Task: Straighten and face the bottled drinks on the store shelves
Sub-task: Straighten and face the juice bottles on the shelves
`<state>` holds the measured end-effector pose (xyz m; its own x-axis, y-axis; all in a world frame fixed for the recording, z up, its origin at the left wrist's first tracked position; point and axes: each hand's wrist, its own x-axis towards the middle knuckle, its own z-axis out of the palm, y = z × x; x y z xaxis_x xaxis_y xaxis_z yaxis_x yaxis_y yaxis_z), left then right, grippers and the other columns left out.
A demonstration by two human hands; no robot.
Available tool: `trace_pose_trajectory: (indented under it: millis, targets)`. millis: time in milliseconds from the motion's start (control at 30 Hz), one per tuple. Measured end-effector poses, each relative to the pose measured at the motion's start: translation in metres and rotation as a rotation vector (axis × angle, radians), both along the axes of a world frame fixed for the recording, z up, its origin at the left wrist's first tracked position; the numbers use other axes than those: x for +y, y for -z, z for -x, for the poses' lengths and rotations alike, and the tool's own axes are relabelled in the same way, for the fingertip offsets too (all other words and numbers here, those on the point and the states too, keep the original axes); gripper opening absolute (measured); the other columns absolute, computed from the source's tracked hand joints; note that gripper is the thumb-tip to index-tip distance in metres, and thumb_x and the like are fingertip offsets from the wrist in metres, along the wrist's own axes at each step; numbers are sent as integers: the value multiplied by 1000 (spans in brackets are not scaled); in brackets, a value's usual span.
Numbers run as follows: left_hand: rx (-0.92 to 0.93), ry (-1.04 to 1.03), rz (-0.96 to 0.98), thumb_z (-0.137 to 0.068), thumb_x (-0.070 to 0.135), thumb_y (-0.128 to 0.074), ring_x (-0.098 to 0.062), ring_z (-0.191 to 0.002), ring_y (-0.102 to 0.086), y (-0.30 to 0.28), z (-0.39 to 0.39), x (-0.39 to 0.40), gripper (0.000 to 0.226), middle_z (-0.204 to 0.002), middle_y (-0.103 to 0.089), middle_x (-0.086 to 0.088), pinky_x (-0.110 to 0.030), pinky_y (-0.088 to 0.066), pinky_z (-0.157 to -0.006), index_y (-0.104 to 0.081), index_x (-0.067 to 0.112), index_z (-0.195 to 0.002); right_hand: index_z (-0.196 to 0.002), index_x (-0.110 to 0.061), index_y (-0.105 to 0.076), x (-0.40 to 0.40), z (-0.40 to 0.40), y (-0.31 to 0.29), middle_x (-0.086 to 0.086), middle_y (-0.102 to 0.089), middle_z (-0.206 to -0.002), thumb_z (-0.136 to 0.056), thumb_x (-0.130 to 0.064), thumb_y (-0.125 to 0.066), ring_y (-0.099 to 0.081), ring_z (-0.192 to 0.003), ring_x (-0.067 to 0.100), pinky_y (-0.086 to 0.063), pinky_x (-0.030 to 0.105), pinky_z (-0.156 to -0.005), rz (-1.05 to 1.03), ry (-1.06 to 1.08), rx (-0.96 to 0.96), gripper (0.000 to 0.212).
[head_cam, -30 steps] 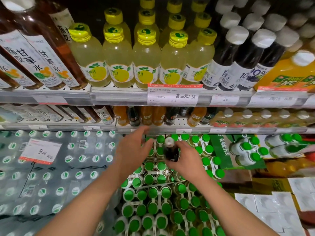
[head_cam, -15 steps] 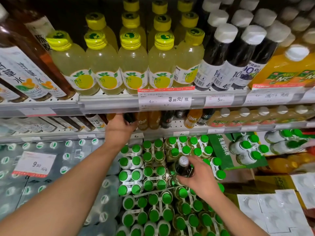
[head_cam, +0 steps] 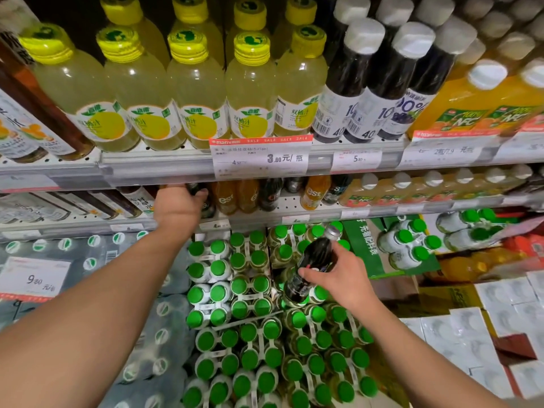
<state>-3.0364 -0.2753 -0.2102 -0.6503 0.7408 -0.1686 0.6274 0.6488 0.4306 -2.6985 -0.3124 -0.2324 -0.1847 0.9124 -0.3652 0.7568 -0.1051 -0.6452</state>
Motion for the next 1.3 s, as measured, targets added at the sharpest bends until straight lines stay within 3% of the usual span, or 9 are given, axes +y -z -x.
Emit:
trace_pose_trajectory:
  millis: [100,200,300,467,600,733,900,1067,1300]
  targets:
    - [-26,-25,-26,-88,43,-74,-39,-89,-66,-3,-2,-4,41,-89,-71,-21,-36,-43,-69,-69,2,-89,-102,-28,-67,13,4,-4,-21,-68,-90,-68,-49,-90,-63,-82,-3,-42,8,-64,-10,17,25,46]
    - [-64,-58,-62,-87,42,-77,-36,-81,-65,-4,-4,-10,39,-74,-65,-14,-35,-42,-67,-61,9,-74,-98,-27,-68,26,9,-7,-20,-68,-88,-68,-48,-90,-65,-83,7,-47,24,-70,-36,38,24,43]
    - [-97,-85,-92,-86,42,-77,-36,-79,-64,-2,-2,-15,39,-70,-62,-10,-35,-42,-67,-56,14,-70,-99,-23,-67,39,16,-9,-21,-66,-83,-68,-48,-90,-65,-81,9,-49,28,-72,-84,30,15,46]
    - [-152,-81,-95,-85,44,-77,-32,-79,-65,3,5,-21,32,-74,-67,-8,-34,-44,-68,-59,21,-72,-113,-18,-65,64,33,-10,-8,-72,-89,-69,-49,-89,-67,-83,15,-54,32,-75,-170,56,31,60]
    - [-229,13,-115,-84,36,-80,-24,-79,-61,2,4,-22,16,-81,-68,-1,-31,-44,-71,-71,23,-89,-107,-16,-61,82,52,-12,-4,-69,-78,-71,-51,-87,-65,-72,16,-51,34,-64,-274,84,42,56]
    - [-263,74,-223,-79,31,-85,-20,-90,-65,10,5,-24,28,-97,-73,-3,-32,-51,-82,-78,21,-104,-87,-14,-46,93,68,-11,1,-56,-65,-76,-46,-86,-56,-63,23,-41,36,-59,-315,132,-41,53]
    - [-304,43,-432,-78,11,-85,-14,-99,-57,16,0,-51,29,-111,-57,-5,0,-36,-84,-76,18,-104,-84,-12,-43,99,80,4,17,-58,-100,-76,-43,-88,-58,-90,34,-43,39,-72,-364,154,-133,55]
    - [-431,-76,-469,-83,13,-81,15,-78,-59,-1,-8,-61,26,-88,-67,13,1,-37,-68,-68,30,-98,-93,-5,-56,101,90,11,17,-59,-106,-79,-41,-85,-59,-95,34,-39,35,-73,-361,121,-226,48]
    - [-489,-36,-464,-86,16,-79,19,-77,-57,-5,-27,-77,18,-85,-66,21,-1,-39,-67,-70,26,-97,-108,-5,-61,102,104,16,14,-61,-115,-85,-42,-80,-62,-100,33,-50,41,-83,-343,109,-336,48]
